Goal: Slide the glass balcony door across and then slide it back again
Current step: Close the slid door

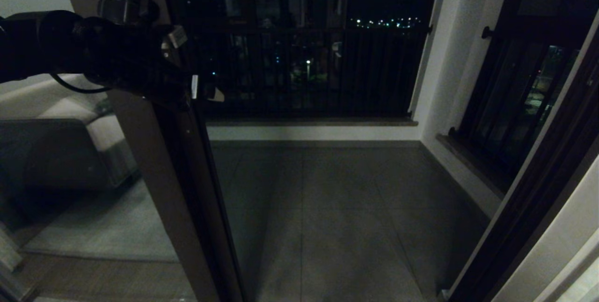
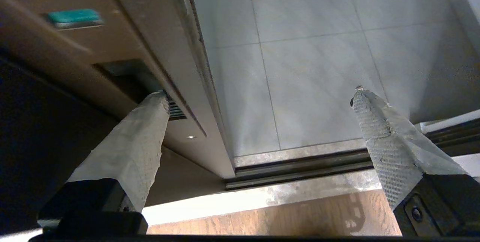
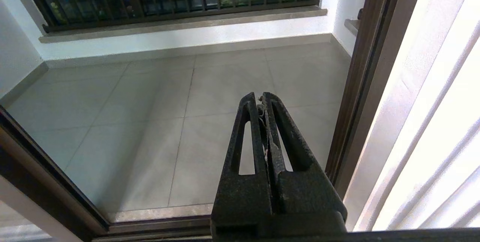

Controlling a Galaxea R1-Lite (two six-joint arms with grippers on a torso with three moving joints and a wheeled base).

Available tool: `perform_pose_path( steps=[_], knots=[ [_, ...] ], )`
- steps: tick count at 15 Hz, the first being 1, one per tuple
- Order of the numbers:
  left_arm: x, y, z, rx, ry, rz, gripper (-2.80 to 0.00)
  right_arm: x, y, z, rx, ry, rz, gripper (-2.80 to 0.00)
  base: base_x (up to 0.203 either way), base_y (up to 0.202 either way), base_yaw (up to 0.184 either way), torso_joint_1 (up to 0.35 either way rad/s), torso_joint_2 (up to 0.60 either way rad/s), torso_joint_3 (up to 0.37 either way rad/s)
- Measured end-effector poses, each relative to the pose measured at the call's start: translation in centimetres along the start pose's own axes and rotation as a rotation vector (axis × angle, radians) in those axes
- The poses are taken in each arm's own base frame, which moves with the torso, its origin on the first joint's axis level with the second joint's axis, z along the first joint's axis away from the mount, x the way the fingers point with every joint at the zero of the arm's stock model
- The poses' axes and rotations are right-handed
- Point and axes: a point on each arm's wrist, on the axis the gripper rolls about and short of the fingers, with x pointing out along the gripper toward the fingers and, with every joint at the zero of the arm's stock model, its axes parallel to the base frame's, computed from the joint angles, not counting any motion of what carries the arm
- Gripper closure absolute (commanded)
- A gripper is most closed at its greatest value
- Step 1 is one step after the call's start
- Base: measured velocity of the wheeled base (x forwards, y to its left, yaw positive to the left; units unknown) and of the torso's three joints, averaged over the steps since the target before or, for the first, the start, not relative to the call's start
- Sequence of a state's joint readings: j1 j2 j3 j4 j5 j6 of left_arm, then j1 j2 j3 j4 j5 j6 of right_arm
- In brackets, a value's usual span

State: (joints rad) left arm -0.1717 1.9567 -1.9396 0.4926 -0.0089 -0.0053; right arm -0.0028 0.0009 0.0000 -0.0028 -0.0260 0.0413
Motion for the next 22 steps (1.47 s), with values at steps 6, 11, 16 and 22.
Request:
perform_pose_path(
  steps=[6, 11, 16, 22],
  knots=[
    [0.6, -0.1, -0.1, 0.002, 0.008, -0.001, -2.80, 0.0, 0.0, 0.0, 0.000, 0.000, 0.000, 0.00, 0.000, 0.000, 0.000, 0.000, 0.00, 0.000],
    [1.0, -0.5, 0.3, 0.010, -0.046, -0.007, -2.80, 0.0, 0.0, 0.0, 0.000, 0.000, 0.000, 0.00, 0.000, 0.000, 0.000, 0.000, 0.00, 0.000],
    [1.2, -1.4, 0.3, 0.037, -0.048, -0.021, -2.80, 0.0, 0.0, 0.0, 0.000, 0.000, 0.000, 0.00, 0.000, 0.000, 0.000, 0.000, 0.00, 0.000],
    [1.2, -2.6, 0.2, 0.052, -0.049, -0.048, -2.80, 0.0, 0.0, 0.0, 0.000, 0.000, 0.000, 0.00, 0.000, 0.000, 0.000, 0.000, 0.00, 0.000]
  ],
)
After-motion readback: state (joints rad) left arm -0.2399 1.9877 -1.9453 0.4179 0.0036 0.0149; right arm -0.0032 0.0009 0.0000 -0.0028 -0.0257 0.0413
